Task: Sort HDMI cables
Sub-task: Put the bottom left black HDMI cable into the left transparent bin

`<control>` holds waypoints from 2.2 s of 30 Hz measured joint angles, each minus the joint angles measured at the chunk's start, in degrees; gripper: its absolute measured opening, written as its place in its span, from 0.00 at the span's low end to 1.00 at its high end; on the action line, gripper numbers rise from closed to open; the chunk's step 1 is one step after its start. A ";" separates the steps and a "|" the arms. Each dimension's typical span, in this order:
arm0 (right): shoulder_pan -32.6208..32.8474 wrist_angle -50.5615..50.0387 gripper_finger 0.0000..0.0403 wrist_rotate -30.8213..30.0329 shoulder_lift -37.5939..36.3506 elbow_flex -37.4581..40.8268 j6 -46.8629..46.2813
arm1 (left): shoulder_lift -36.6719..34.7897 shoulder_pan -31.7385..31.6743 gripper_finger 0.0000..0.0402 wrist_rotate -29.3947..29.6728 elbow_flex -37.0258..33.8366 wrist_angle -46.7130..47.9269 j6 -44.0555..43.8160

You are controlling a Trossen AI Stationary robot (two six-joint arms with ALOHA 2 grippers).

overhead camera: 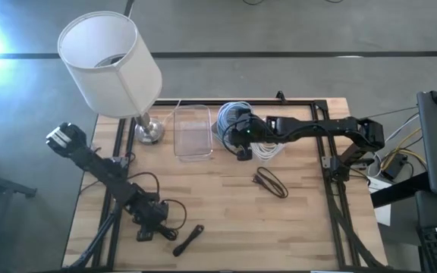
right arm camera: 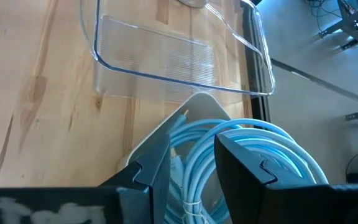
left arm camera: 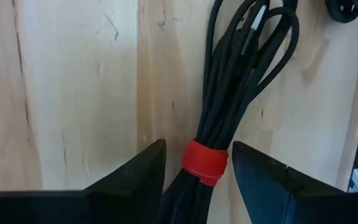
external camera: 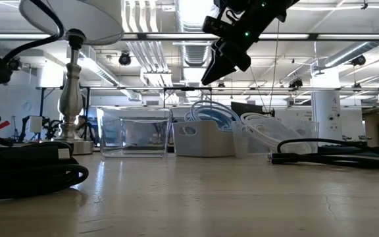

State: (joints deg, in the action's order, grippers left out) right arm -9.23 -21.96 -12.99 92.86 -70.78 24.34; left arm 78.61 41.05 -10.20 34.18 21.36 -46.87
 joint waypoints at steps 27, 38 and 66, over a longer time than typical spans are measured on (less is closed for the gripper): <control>0.00 0.35 0.28 0.00 0.02 0.17 -0.18 | 0.20 -0.73 0.11 14.42 -0.55 -7.91 11.69; -0.01 2.01 0.29 0.00 0.03 0.20 -0.35 | 0.09 -6.12 0.19 30.66 5.93 -7.99 22.73; -0.01 5.32 0.28 -0.01 0.04 7.42 -2.91 | -2.10 -42.65 0.17 50.55 17.54 -7.25 31.19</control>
State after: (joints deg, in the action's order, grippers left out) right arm -9.24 -16.63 -13.00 92.90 -63.37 21.43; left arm 76.51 -1.60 40.36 51.72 14.11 -15.68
